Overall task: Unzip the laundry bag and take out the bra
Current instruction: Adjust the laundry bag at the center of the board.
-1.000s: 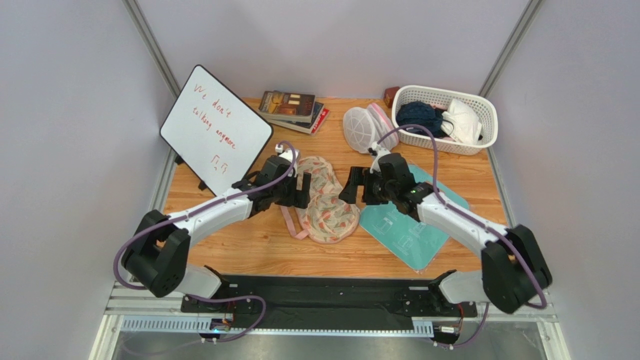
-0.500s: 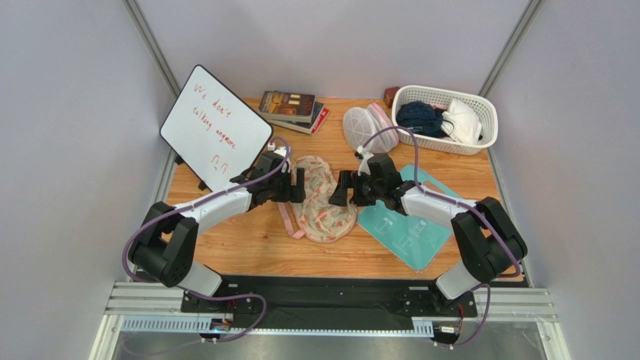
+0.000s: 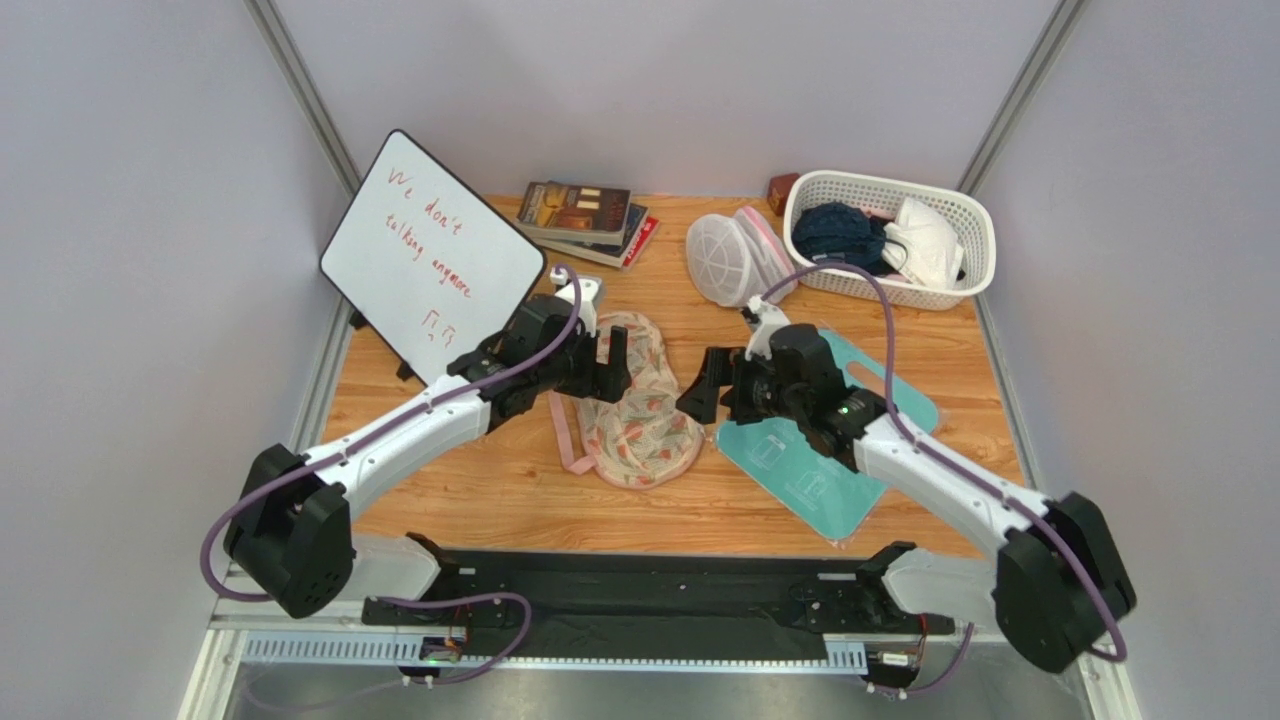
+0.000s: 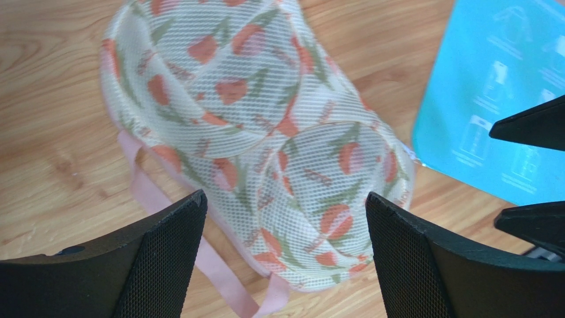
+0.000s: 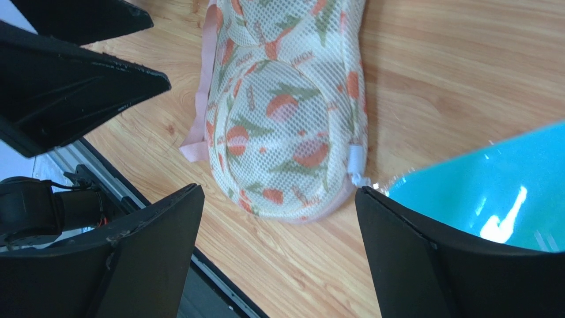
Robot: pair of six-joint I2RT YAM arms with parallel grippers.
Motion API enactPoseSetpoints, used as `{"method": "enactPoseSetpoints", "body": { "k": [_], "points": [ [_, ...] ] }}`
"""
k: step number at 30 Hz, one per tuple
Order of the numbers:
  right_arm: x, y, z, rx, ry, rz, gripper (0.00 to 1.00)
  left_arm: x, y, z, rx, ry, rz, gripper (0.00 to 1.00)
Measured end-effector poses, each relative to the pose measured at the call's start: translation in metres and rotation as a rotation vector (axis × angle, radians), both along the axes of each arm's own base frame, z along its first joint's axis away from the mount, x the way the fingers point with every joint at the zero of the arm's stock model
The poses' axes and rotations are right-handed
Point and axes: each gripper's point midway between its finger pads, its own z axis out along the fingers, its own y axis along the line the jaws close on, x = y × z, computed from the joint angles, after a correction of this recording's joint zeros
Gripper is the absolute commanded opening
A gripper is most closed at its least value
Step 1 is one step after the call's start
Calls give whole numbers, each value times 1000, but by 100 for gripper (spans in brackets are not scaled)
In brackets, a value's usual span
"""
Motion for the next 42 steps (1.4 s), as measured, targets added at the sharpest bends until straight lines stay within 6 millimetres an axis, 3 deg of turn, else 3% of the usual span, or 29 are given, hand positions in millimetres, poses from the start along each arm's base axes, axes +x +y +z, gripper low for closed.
{"method": "enactPoseSetpoints", "body": {
  "k": [3,10,16,20,26,36,42],
  "points": [
    [-15,-17,3,6,-40,-34,83,-4,-12,2,-21,7,-52,94],
    [-45,-48,-59,-105,75,-81,73,1,-31,-26,-14,93,-120,94],
    [-40,-61,-76,-180,71,-133,66,21,-41,-50,40,138,-124,94],
    [-36,-66,-84,-231,55,-125,64,30,-32,-64,76,159,-104,94],
    [-30,-62,-96,-306,38,-59,64,39,-18,-70,93,166,-92,94],
    [-6,-41,-78,-310,-127,56,64,39,-18,-81,104,183,-128,93],
    [3,-31,-85,-339,-145,132,62,40,-17,-83,99,192,-132,93]
  ]
}}
